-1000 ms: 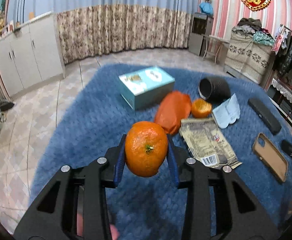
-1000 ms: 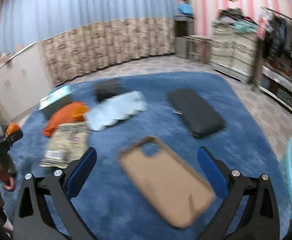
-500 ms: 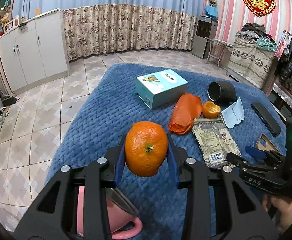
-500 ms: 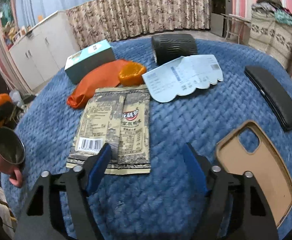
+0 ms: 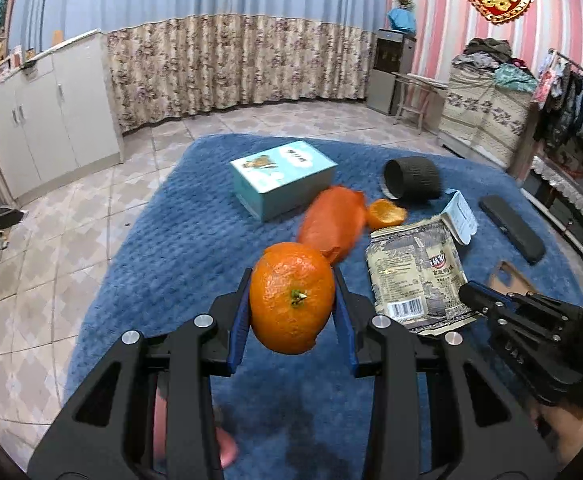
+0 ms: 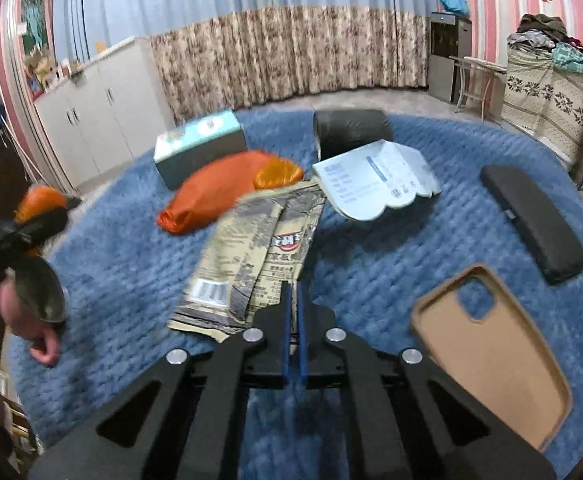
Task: Collect trash
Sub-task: 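Carry both items over the light-blue basket and open both tools to drop them, then move both open tools back over the rug toward the orange plastic bag, then grasp the orange plastic bag with the left tool, then grasp the white paper card with the right tool while the left tool holds the orange bag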
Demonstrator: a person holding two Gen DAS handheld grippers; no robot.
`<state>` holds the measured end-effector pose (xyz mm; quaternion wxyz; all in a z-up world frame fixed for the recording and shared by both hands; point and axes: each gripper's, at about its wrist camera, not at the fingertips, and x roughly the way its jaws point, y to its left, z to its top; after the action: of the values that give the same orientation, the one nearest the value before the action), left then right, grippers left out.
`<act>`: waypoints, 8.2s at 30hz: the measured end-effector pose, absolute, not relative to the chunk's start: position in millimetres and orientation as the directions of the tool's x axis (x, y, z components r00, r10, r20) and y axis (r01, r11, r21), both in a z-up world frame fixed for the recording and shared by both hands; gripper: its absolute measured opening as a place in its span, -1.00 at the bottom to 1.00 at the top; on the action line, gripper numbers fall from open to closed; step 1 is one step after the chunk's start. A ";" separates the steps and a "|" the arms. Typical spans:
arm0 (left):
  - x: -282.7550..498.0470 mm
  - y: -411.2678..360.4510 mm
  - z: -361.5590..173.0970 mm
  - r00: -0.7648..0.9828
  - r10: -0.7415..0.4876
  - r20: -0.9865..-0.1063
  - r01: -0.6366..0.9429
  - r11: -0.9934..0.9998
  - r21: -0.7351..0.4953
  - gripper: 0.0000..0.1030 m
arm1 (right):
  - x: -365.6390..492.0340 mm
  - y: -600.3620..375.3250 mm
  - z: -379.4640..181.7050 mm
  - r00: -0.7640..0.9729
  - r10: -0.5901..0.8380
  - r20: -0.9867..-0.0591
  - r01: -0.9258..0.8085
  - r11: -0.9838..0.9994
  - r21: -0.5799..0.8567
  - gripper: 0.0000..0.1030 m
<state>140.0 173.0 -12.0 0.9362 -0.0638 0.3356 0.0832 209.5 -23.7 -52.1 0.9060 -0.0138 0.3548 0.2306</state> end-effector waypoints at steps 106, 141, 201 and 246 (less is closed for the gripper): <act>178.3 -75.4 19.6 0.850 -0.175 -0.497 0.196 0.980 -0.010 0.89 | 126.5 -399.2 -33.2 0.802 -0.303 -0.515 0.398 0.914 0.082 0.82; 198.7 146.7 -45.2 0.767 0.137 -0.626 -0.207 0.977 -0.040 0.89 | 257.3 -116.7 -40.3 0.746 0.183 -0.641 -0.242 0.970 -0.005 0.83; 203.9 114.8 -56.1 0.730 0.069 -0.680 -0.124 0.992 -0.032 -0.85 | 262.6 -129.1 -22.1 0.726 0.268 -0.633 -0.267 0.959 0.099 -0.78; 201.8 -57.2 13.4 0.793 -0.250 -0.555 0.236 0.967 -0.099 -0.85 | 145.6 -291.8 23.6 0.843 -0.090 -0.530 0.159 0.983 0.086 0.05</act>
<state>201.8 -57.2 13.4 0.9469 -0.0125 0.2947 -0.1282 145.6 -291.8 23.6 0.9579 0.0632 0.2725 -0.0652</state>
